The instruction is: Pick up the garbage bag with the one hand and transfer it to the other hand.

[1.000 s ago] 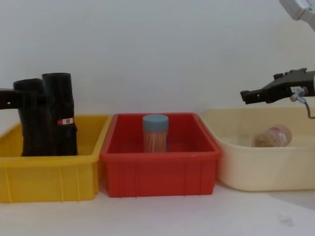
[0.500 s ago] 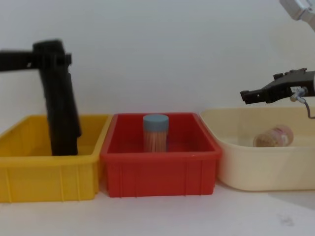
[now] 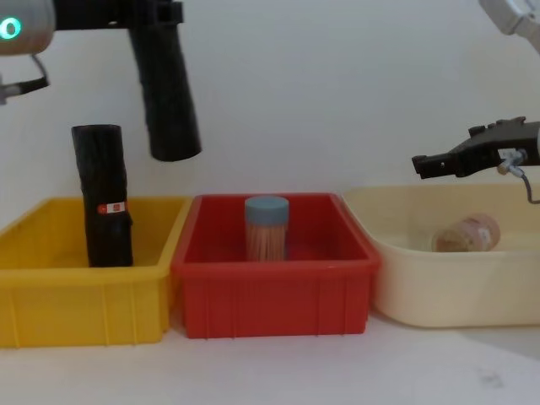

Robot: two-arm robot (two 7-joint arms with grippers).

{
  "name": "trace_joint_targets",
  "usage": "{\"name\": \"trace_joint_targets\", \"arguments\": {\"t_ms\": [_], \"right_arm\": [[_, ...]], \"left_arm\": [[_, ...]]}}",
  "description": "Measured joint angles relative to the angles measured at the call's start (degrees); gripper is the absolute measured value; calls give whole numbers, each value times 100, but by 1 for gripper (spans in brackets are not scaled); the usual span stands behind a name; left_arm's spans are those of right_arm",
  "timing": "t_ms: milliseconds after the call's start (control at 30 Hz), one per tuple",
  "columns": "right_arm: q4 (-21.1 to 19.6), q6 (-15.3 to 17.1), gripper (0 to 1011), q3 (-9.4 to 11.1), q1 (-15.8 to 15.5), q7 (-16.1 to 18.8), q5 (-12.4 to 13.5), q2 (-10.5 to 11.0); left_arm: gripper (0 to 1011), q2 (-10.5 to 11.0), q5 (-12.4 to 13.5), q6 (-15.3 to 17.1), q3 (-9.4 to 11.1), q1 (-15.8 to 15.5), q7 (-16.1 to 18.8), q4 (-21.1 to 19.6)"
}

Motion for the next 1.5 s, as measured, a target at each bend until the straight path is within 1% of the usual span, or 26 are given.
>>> {"name": "trace_joint_targets", "arguments": {"t_ms": [33, 100, 200, 233, 300, 400, 433, 467, 567, 633, 667, 733, 867, 933, 1067, 1333, 1400, 1467, 1500], "right_arm": [[0, 0, 999, 0, 0, 0, 0, 0], [0, 0, 1000, 0, 0, 0, 0, 0], [0, 0, 1000, 0, 0, 0, 0, 0], [0, 0, 1000, 0, 0, 0, 0, 0], [0, 0, 1000, 0, 0, 0, 0, 0], [0, 0, 1000, 0, 0, 0, 0, 0], [0, 0, 999, 0, 0, 0, 0, 0], [0, 0, 1000, 0, 0, 0, 0, 0], [0, 0, 1000, 0, 0, 0, 0, 0], [0, 0, 1000, 0, 0, 0, 0, 0], [0, 0, 1000, 0, 0, 0, 0, 0], [0, 0, 999, 0, 0, 0, 0, 0], [-3, -3, 1000, 4, -3, 4, 3, -2], [-15, -20, 1000, 17, -12, 36, 16, -2], [-55, -62, 1000, 36, -28, 123, 66, 7], [-243, -168, 1000, 66, -94, 495, 263, 77], [-327, -195, 999, 55, -113, 675, 356, 107], [-344, -200, 999, 49, -116, 715, 375, 112], [-374, -207, 999, 33, -120, 797, 411, 123]], "left_arm": [[366, -38, 3, 15, 62, -122, -49, 102], [366, -72, 4, 32, 112, -225, -93, 202], [366, -166, 4, 82, 259, -489, -225, 495], [366, -166, 4, 82, 259, -489, -225, 495], [366, -242, 1, 119, 365, -669, -331, 730], [366, -330, -9, 148, 489, -861, -453, 1008], [366, -330, -9, 148, 489, -861, -453, 1008], [366, -376, -17, 158, 548, -960, -509, 1160], [366, -444, -36, 170, 629, -1088, -600, 1370], [366, -526, -66, 172, 711, -1219, -703, 1589], [366, -526, -66, 172, 711, -1219, -703, 1589], [366, -593, -102, 170, 775, -1332, -796, 1786], [366, -648, -132, 162, 827, -1419, -864, 1934], [366, -693, -155, 148, 872, -1487, -921, 2057], [366, -735, -178, 133, 913, -1551, -976, 2170], [366, -785, -205, 116, 962, -1634, -1044, 2311], [366, -795, -212, 112, 971, -1650, -1060, 2340], [366, -801, -215, 109, 976, -1660, -1066, 2357], [366, -804, -216, 108, 979, -1664, -1070, 2365]]}}
